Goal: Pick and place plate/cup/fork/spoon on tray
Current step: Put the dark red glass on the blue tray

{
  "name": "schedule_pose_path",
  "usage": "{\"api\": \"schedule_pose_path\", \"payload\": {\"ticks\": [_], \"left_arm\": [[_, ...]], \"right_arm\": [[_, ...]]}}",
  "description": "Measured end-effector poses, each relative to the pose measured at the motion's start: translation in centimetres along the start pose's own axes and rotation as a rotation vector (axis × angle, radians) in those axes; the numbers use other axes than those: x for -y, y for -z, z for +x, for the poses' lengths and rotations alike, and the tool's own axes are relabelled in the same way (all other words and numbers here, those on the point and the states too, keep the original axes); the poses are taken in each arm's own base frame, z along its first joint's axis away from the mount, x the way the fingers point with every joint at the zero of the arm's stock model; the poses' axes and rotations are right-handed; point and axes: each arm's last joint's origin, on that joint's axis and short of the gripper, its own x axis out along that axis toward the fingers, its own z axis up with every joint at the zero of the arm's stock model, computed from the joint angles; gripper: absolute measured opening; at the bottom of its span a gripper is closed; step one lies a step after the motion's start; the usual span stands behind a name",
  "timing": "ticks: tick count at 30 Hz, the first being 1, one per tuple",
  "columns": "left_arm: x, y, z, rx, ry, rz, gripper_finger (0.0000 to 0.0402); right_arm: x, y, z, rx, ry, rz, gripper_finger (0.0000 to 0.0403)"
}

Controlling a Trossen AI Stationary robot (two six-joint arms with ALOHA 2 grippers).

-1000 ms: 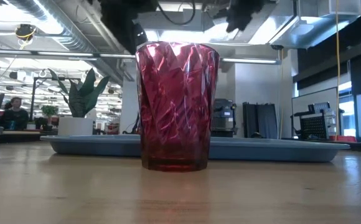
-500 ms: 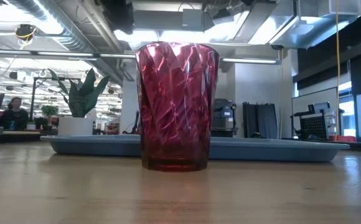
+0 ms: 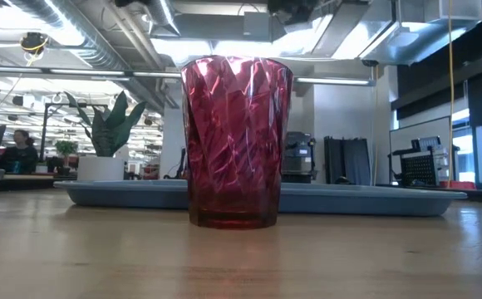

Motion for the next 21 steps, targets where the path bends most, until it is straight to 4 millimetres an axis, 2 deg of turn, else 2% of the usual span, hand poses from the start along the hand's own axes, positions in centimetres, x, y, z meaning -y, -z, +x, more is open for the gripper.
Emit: {"api": "schedule_pose_path", "payload": {"ticks": [6,8,15,21], "left_arm": [[0.1,0.8,-1.2,-0.009,-0.018,0.027,0.0050],[0.1,1.0,-1.0,-0.030,-0.029,0.035,0.0050],[-0.1,1.3,-1.0,-0.069,-0.045,0.044,0.0050],[-0.1,1.3,-1.0,-0.068,-0.045,0.044,0.0050]], "right_arm": [[0.1,-0.3,4.1,-0.059,-0.022,0.159,0.0072],[0.1,-0.2,5.3,-0.077,-0.015,0.205,0.0072],[0.0,0.1,7.4,-0.123,-0.008,0.295,0.0072],[-0.4,0.7,9.4,-0.180,-0.009,0.287,0.0072]]}}
